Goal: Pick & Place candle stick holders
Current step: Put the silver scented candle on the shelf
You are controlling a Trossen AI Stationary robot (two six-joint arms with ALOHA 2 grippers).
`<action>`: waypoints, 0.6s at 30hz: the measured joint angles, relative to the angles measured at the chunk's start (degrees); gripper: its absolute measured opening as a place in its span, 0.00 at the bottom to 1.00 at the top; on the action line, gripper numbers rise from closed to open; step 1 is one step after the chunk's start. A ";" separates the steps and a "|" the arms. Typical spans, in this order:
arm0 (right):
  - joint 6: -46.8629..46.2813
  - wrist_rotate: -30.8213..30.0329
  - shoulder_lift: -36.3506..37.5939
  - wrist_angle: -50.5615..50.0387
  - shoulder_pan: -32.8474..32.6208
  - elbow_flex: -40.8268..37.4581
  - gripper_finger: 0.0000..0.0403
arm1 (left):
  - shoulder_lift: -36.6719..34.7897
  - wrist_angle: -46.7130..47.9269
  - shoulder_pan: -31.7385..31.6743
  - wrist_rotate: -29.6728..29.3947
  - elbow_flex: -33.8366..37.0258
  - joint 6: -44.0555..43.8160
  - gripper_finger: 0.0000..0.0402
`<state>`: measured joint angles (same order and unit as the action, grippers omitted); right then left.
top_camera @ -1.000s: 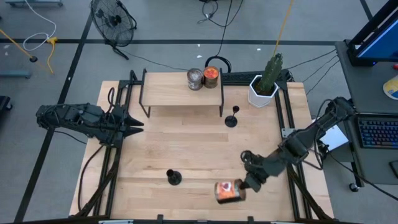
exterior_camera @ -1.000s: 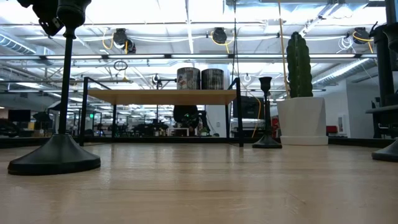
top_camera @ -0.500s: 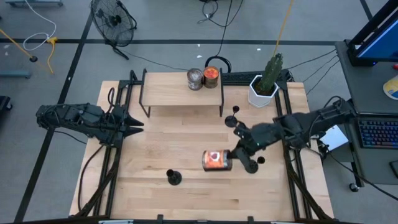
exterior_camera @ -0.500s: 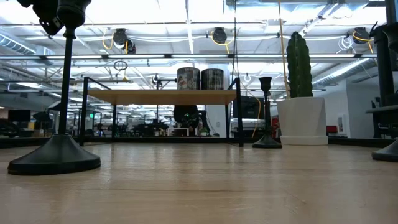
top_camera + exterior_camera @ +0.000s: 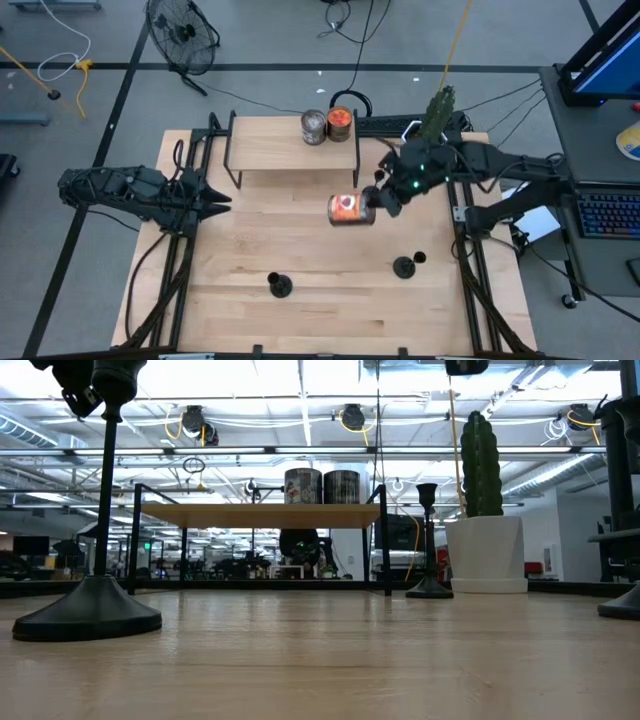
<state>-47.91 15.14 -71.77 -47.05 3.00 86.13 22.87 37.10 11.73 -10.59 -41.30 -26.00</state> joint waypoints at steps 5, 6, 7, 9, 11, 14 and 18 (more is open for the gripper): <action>2.78 4.08 -1.40 -0.65 5.53 2.72 0.00 | 0.00 -0.02 -0.01 0.00 0.00 0.08 0.33; 3.52 4.73 -2.04 -1.61 6.35 3.51 0.00 | 0.00 -0.02 0.00 0.00 0.00 0.22 0.33; 4.36 5.35 -2.90 -2.83 7.11 4.46 0.00 | 0.00 -0.04 -0.02 -0.02 0.00 0.22 0.33; 6.30 6.11 -4.89 -4.18 8.45 6.80 0.00 | 0.00 -0.04 -0.02 -0.32 0.00 0.52 0.33; 8.30 6.04 -7.35 -6.19 9.76 9.48 0.00 | 0.00 -0.04 -0.02 -1.39 0.00 0.66 0.33; 10.25 5.91 -11.10 -8.47 11.86 13.86 0.00 | 0.00 -0.04 -0.02 -2.70 0.00 0.68 0.33; 13.58 3.60 -16.28 -12.91 14.77 19.23 0.00 | 0.00 -0.04 -0.02 -2.98 0.00 0.87 0.33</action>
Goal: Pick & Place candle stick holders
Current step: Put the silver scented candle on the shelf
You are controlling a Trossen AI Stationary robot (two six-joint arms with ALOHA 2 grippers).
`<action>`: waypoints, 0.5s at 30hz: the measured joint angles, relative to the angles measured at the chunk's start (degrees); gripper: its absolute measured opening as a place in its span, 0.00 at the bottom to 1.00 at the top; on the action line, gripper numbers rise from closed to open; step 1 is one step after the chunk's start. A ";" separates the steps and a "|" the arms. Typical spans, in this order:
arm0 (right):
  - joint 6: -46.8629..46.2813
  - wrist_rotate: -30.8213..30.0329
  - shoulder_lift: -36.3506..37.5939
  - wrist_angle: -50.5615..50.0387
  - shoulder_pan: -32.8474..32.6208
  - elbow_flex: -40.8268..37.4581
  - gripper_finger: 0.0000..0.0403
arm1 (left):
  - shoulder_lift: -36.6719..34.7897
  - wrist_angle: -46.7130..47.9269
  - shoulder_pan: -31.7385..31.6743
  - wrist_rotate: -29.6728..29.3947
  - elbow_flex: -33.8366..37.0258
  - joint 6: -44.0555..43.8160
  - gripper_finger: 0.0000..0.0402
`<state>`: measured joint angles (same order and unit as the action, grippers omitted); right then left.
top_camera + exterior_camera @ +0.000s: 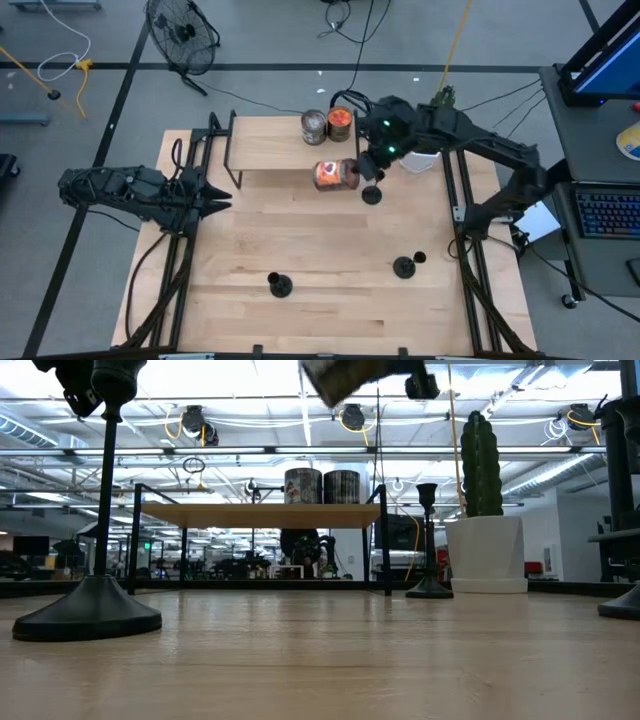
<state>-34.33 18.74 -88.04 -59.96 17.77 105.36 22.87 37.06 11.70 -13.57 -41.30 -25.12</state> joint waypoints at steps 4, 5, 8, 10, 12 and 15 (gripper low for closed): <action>3.41 -3.72 -4.92 -5.24 3.46 5.12 0.00 | 0.00 0.00 0.00 -0.02 0.00 0.14 0.33; 4.09 -4.50 -6.06 -6.85 4.49 6.20 0.00 | 0.00 0.00 0.00 -0.02 0.00 0.54 0.33; 6.14 -5.83 -9.68 -10.30 6.83 9.37 0.00 | 0.00 0.00 0.00 -0.02 0.00 1.10 0.33; 6.96 -5.75 -11.92 -11.26 8.23 11.41 0.00 | 0.00 0.00 0.00 -0.04 0.00 1.29 0.33; 7.30 -5.24 -13.77 -13.17 9.27 13.41 0.00 | 0.00 0.00 0.00 -0.02 0.00 1.24 0.33; 8.38 -5.36 -16.38 -15.08 10.35 16.30 0.00 | 0.00 -0.02 0.00 -0.02 0.00 1.03 0.33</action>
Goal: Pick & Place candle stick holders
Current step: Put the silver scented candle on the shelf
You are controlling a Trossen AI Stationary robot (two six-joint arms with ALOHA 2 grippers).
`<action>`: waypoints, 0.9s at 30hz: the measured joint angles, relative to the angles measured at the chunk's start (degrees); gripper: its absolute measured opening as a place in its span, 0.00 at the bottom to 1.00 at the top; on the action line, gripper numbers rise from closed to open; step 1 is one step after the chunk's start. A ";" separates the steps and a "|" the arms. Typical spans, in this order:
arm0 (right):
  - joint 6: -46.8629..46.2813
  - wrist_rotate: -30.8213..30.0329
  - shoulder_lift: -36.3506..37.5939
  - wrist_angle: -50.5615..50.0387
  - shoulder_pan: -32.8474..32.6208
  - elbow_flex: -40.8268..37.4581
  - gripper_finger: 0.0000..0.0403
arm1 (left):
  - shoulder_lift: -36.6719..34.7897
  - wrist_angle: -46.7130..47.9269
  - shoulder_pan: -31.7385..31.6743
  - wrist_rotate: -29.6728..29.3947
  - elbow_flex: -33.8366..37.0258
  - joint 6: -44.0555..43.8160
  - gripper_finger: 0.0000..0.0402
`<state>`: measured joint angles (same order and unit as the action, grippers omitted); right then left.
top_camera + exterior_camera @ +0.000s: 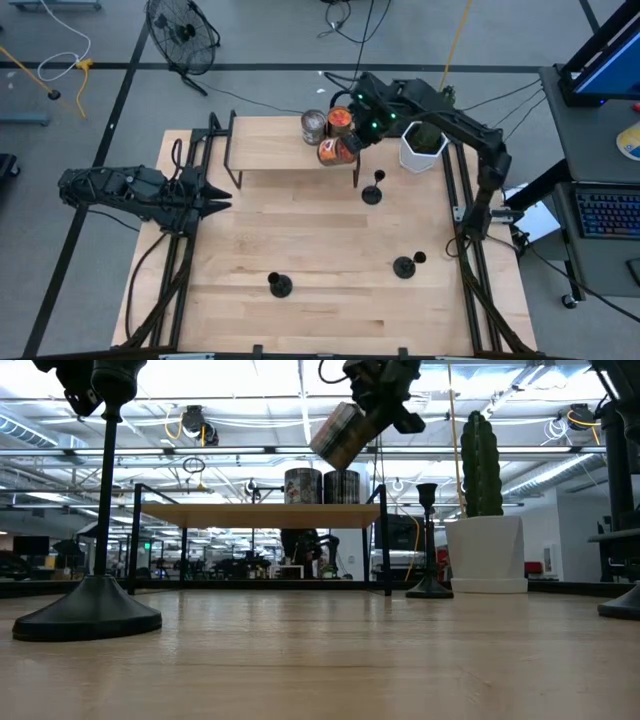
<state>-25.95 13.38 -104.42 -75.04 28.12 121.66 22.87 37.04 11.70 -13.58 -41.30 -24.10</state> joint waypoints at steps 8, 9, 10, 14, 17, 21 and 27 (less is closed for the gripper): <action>1.40 -0.06 -3.35 -3.68 1.49 2.47 0.00 | 0.00 0.00 0.00 -0.02 0.00 0.02 0.33; 1.63 -0.08 -3.68 -3.87 1.61 2.47 0.00 | 0.00 0.00 0.02 -0.02 0.00 0.04 0.33; 1.80 -0.06 -4.05 -3.46 1.82 2.47 0.00 | 0.00 0.00 0.02 -0.02 0.00 0.04 0.33; 2.91 -0.18 -5.29 -3.16 2.65 2.47 0.00 | 0.00 0.00 0.00 -0.02 0.00 0.00 0.33; 3.19 -0.06 -6.01 -2.98 3.41 2.47 0.00 | 0.00 0.00 0.02 -0.02 0.00 -0.11 0.33; 3.70 -0.06 -6.53 -3.66 4.22 2.45 0.00 | 0.00 0.00 0.01 -0.02 0.00 -0.17 0.33; 4.11 0.11 -6.39 -3.91 4.50 2.45 0.00 | 0.00 0.00 0.00 -0.02 0.00 -0.15 0.33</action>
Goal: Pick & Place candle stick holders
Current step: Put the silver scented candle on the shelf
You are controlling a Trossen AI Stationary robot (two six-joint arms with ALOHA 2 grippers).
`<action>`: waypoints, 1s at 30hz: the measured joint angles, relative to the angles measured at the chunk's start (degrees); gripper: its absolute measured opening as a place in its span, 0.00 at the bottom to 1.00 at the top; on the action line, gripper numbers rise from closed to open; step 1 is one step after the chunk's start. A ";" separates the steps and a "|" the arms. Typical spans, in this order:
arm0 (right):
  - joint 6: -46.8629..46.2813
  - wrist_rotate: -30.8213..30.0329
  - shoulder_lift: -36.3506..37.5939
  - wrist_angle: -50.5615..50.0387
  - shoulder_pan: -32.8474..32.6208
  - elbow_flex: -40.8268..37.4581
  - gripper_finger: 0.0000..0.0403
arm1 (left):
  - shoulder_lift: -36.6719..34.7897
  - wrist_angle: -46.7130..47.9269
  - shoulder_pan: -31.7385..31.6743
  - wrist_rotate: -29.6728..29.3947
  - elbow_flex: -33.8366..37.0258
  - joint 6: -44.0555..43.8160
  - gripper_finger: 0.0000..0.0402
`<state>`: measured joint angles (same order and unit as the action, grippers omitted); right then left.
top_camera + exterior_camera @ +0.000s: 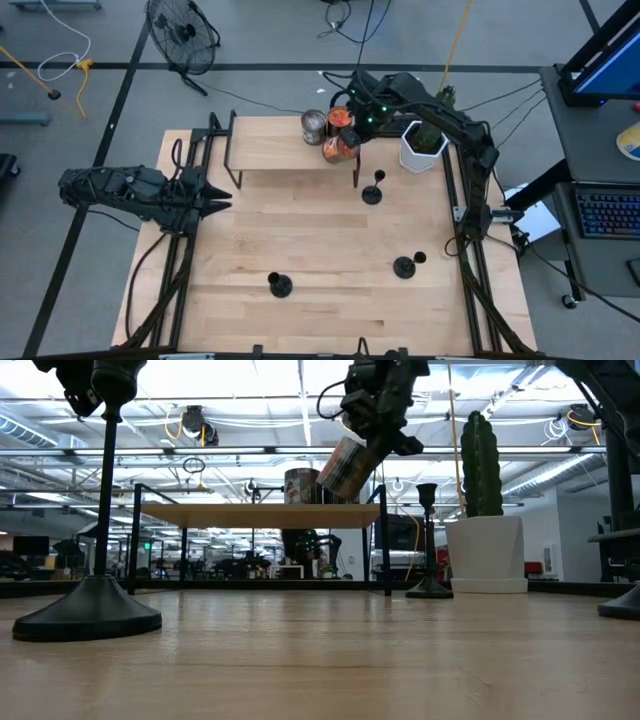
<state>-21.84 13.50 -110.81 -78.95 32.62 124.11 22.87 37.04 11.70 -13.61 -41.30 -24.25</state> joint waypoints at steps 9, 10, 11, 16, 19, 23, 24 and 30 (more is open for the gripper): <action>0.72 -0.21 -0.02 0.22 0.01 0.00 0.00 | 0.00 -0.04 0.00 -0.02 0.00 0.00 0.33; 0.72 -0.17 -0.02 0.40 0.02 0.00 0.00 | 0.00 -0.04 0.02 -0.02 0.00 0.00 0.33; 0.74 -0.18 -0.02 0.65 0.02 0.00 0.00 | 0.00 -0.04 0.02 -0.02 0.00 0.00 0.33; 0.94 -0.28 -0.02 0.90 0.02 -0.02 0.00 | 0.00 -0.04 0.02 -0.02 0.00 -0.03 0.33; 1.53 -0.29 -0.02 1.09 0.02 -0.51 0.00 | 0.00 -0.04 0.01 -0.02 0.00 -0.13 0.33; 1.40 -1.78 -0.02 1.39 0.06 -1.20 0.02 | 0.00 -0.04 0.02 -0.02 0.00 -0.23 0.33; 1.39 -1.75 -0.02 1.86 0.12 -1.20 0.02 | 0.00 -0.04 0.01 -0.02 0.00 -0.23 0.33; 0.76 -1.26 0.03 5.49 0.33 -1.20 0.06 | 0.00 -0.03 0.02 -0.02 0.00 -0.22 0.33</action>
<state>-21.08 12.23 -110.78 -73.46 32.95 122.91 22.87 37.01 11.73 -13.62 -41.30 -24.47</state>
